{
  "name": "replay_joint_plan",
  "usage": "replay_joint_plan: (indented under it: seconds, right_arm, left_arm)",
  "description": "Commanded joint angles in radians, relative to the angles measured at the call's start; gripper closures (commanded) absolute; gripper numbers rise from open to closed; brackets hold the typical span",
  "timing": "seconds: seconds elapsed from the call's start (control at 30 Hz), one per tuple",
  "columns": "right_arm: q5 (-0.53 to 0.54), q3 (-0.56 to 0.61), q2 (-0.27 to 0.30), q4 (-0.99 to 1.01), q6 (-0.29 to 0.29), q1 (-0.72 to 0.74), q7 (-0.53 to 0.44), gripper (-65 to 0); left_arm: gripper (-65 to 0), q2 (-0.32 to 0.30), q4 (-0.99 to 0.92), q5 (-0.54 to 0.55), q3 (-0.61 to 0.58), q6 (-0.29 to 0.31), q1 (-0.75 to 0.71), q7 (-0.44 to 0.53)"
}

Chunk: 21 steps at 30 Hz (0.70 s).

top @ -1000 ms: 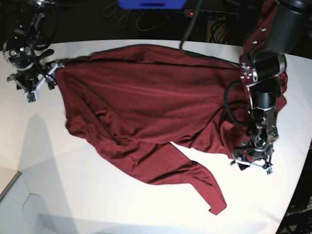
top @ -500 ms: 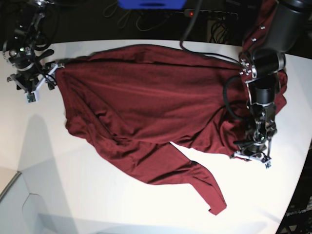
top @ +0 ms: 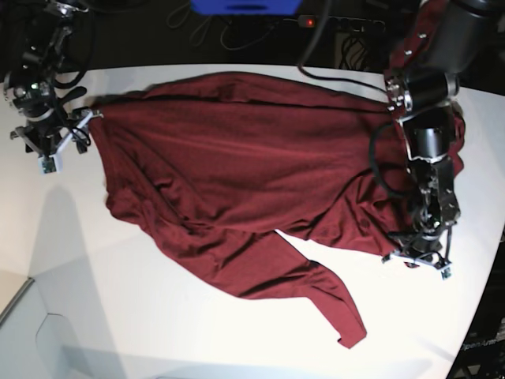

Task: Layout the t-shirt on the table in an organized manner, then fold the t-shirt properly
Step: 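Grasp the shirt fabric with the left gripper and pull it outward, then grasp the shirt edges with both grippers and lift the shirt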

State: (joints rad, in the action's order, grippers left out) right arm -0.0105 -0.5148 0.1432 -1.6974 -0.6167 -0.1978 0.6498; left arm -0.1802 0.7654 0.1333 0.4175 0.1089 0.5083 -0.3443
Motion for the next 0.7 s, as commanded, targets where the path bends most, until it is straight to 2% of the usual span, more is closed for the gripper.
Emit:
replay_joint_plan:
  seconds: [0.0, 0.1, 0.2, 0.3, 0.47, 0.67]
  right_arm:
    - [0.010, -0.005, 0.017, -0.016, -0.009, 0.005, -0.020, -35.9]
    - [0.010, -0.005, 0.020, -0.016, -0.009, 0.005, -0.020, -35.9]
    - [0.010, -0.005, 0.020, -0.016, -0.009, 0.005, -0.020, -35.9]
    - [0.010, -0.005, 0.020, -0.016, -0.009, 0.005, -0.020, -35.9]
    - [0.010, -0.006, 0.020, -0.016, -0.009, 0.007, -0.020, -35.9]
    - [0.011, -0.006, 0.020, -0.034, -0.009, 0.008, -0.020, -35.9]
  left_arm:
    - [-0.3, 0.005, 0.082, 0.004, 0.001, 0.007, 0.013, -0.005]
    - [-0.3, 0.008, 0.234, 0.004, 0.001, 0.007, -0.064, -0.066]
    - [-0.3, 0.005, 0.299, 0.004, 0.001, 0.007, -0.121, -0.077]
    - [-0.3, -0.008, 0.305, 0.004, 0.004, 0.015, -0.167, -0.072]
    - [-0.3, -0.025, 0.308, 0.006, 0.088, 0.018, -0.222, -0.072]
    - [-0.3, -0.032, 0.308, 0.056, 0.111, 0.018, -0.268, -0.072]
